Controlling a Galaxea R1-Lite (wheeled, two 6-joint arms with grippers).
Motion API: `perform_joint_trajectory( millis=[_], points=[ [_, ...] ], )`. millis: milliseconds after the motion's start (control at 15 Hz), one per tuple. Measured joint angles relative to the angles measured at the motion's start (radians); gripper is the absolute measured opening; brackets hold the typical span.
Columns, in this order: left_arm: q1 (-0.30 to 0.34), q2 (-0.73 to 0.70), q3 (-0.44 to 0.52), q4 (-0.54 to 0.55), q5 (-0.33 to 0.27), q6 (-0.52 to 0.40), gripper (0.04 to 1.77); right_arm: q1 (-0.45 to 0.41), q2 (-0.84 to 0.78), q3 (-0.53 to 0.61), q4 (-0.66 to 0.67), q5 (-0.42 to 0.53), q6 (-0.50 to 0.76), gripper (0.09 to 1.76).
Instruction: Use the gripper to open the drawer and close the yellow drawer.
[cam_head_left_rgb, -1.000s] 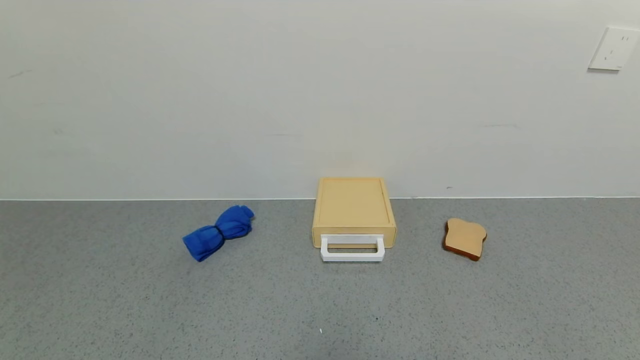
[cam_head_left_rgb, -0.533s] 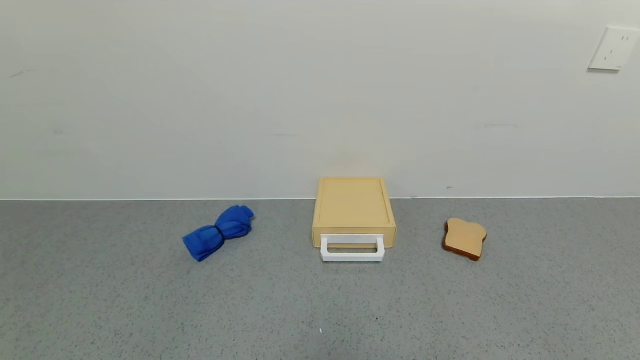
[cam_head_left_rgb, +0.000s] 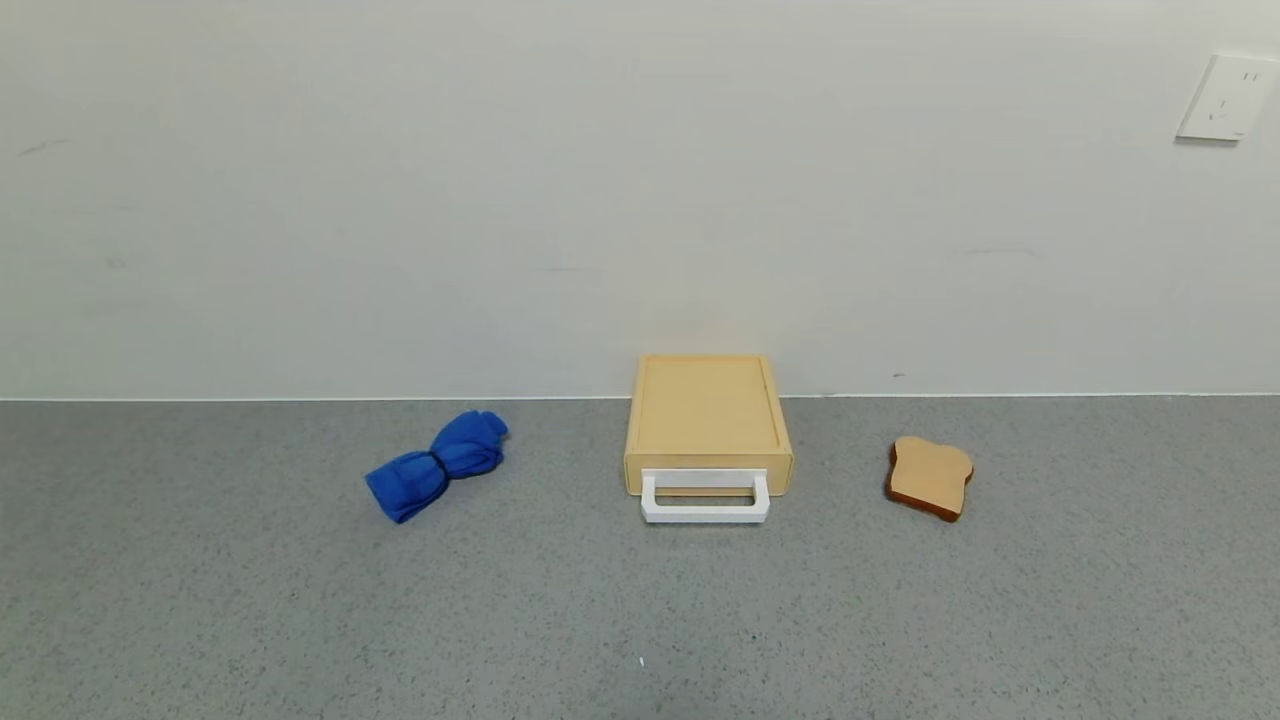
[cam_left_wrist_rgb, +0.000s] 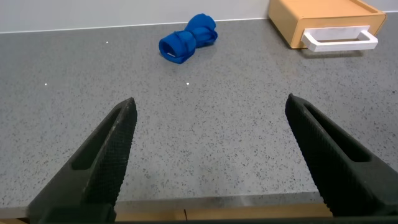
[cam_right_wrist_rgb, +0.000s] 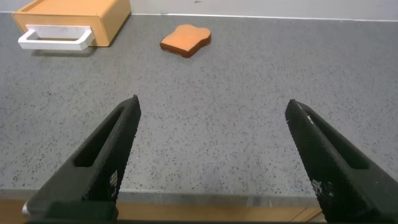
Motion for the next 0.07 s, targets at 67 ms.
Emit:
perform_joint_trajectory(
  millis=[67],
  points=[
    [0.000,0.000,0.000,0.000,0.000,0.000,1.72,0.000,0.000,0.000,0.001,0.000,0.000,1.71]
  ],
)
